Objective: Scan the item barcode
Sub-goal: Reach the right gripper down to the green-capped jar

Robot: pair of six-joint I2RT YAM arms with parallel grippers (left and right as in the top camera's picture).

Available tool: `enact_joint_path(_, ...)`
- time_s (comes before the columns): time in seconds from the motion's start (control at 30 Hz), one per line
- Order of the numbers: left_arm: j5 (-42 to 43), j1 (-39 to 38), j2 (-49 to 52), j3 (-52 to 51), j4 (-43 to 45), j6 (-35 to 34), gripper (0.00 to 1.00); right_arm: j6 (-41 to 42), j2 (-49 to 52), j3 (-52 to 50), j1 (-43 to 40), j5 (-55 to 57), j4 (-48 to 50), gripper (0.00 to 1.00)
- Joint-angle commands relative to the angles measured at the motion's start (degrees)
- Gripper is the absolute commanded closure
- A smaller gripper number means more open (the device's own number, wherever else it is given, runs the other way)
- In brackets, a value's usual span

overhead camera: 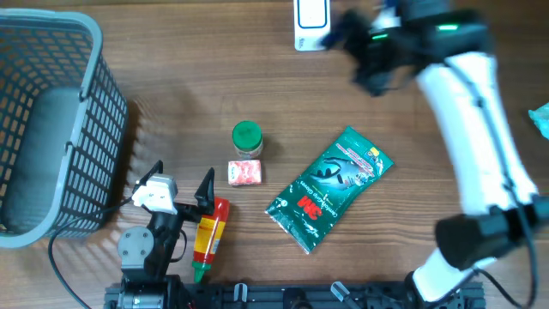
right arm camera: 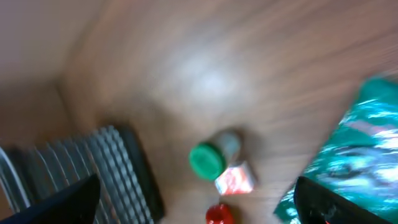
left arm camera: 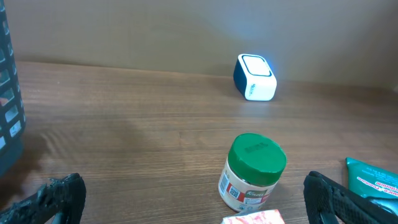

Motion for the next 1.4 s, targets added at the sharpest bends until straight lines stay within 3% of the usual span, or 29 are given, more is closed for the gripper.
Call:
enact_joint_path(0.0,-0.57,-0.22,-0.13,-0.11,-0.42,1.14,0.00,6.03,5.60,-0.33,6.95,-0.92,1.97,0.00)
enact_joint_path(0.17,-0.57,-0.22,-0.13,-0.11,-0.42,1.14,0.00,17.99,12.37,-0.33,11.80,-2.19,1.27,0.00)
enact_joint_path(0.4,-0.57,-0.22,-0.13,-0.11,-0.42,1.14,0.00,30.58,18.10,-0.37,12.35,-15.72,0.22,0.00)
enact_joint_path(0.6,-0.57,-0.22,-0.13,-0.11,-0.42,1.14,0.00,36.06,18.34,-0.48,13.64,-11.69,0.24,0.00)
enact_joint_path(1.1,-0.57,-0.22,-0.13,-0.11,-0.42,1.14,0.00,40.24,18.40,-2.73,18.95,2.47,3.37,0.00)
enact_joint_path(1.37,-0.57,-0.22,-0.13,-0.11,-0.42,1.14,0.00,40.17,18.40,-10.47,19.52,3.61,14.08,0.01)
